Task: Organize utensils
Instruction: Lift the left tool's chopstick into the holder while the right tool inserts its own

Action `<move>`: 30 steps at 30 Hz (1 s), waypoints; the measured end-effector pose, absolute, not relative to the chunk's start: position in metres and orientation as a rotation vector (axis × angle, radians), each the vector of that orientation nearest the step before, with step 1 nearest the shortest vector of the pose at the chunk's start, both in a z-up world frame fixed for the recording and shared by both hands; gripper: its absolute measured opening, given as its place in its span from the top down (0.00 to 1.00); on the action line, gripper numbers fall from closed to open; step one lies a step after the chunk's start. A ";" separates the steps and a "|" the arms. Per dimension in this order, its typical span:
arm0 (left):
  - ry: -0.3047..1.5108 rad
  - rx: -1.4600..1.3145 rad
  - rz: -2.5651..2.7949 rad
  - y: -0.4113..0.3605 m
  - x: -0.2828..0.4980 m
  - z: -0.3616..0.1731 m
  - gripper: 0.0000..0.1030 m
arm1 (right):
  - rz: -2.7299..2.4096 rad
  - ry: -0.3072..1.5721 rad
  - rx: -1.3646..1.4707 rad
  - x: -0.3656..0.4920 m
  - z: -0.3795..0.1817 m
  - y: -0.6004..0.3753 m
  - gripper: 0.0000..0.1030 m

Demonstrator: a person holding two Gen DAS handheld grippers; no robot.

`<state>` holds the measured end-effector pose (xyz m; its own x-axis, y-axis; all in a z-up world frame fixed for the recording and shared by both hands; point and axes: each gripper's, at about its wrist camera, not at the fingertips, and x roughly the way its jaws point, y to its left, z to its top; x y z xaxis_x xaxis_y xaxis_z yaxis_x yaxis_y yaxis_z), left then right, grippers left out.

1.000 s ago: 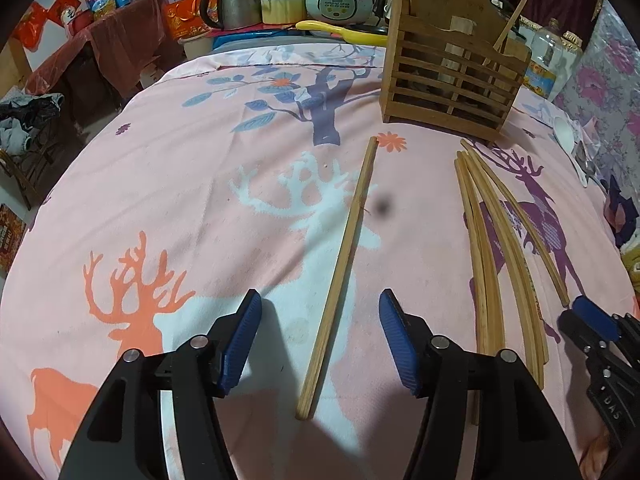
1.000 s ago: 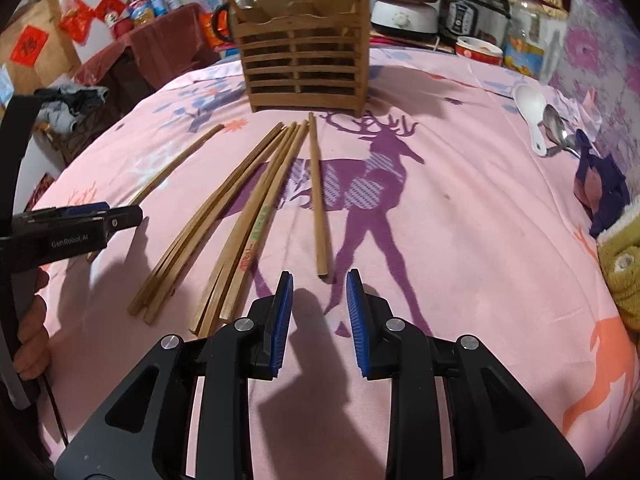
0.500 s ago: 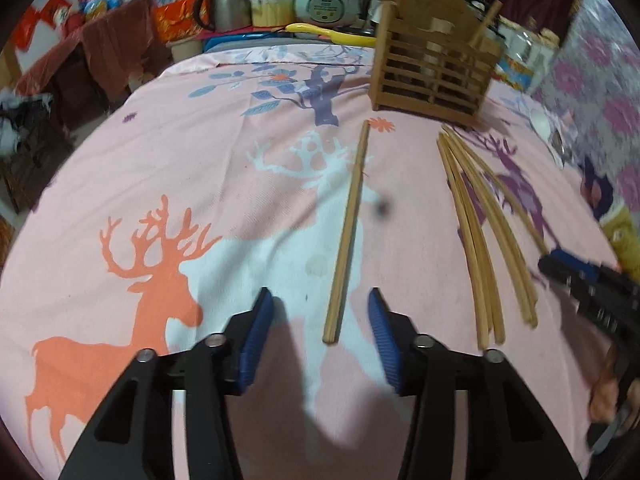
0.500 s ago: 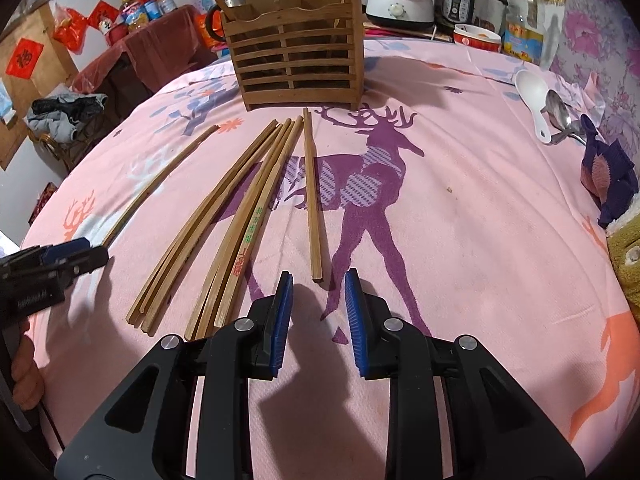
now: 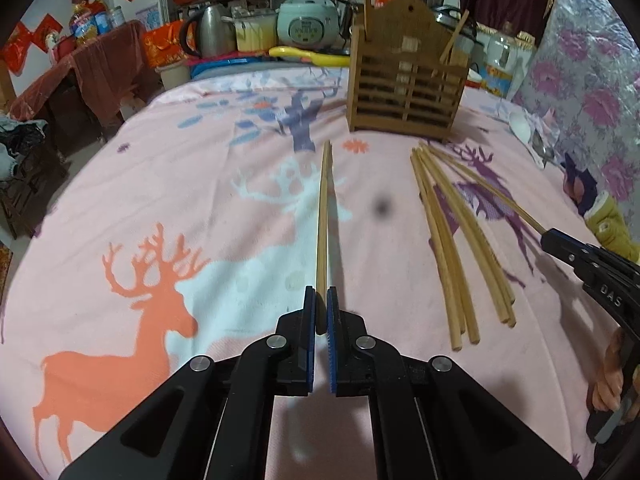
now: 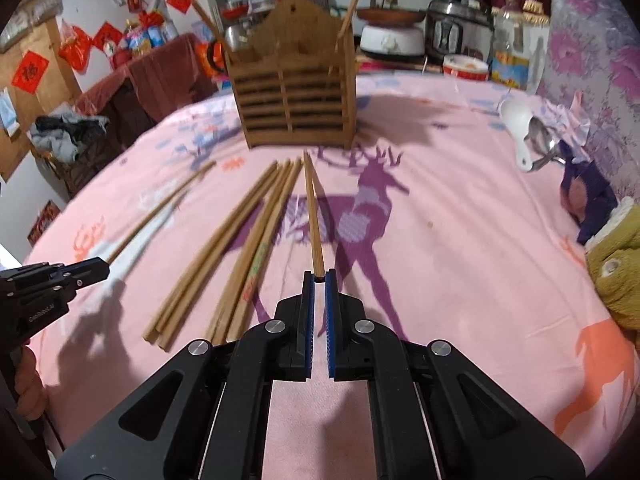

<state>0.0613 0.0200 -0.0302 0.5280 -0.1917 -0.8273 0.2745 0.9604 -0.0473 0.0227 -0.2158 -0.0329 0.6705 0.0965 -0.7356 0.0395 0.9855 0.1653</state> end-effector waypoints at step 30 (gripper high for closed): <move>0.844 0.108 -0.446 -0.038 0.085 0.083 0.95 | 0.143 0.859 0.200 0.017 0.006 -0.224 0.62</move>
<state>0.0846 -0.0375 0.0830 0.5782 -0.3386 -0.7423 0.4231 0.9024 -0.0821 0.0169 -0.2239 0.0056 0.6457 0.2051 -0.7355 -0.0447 0.9718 0.2317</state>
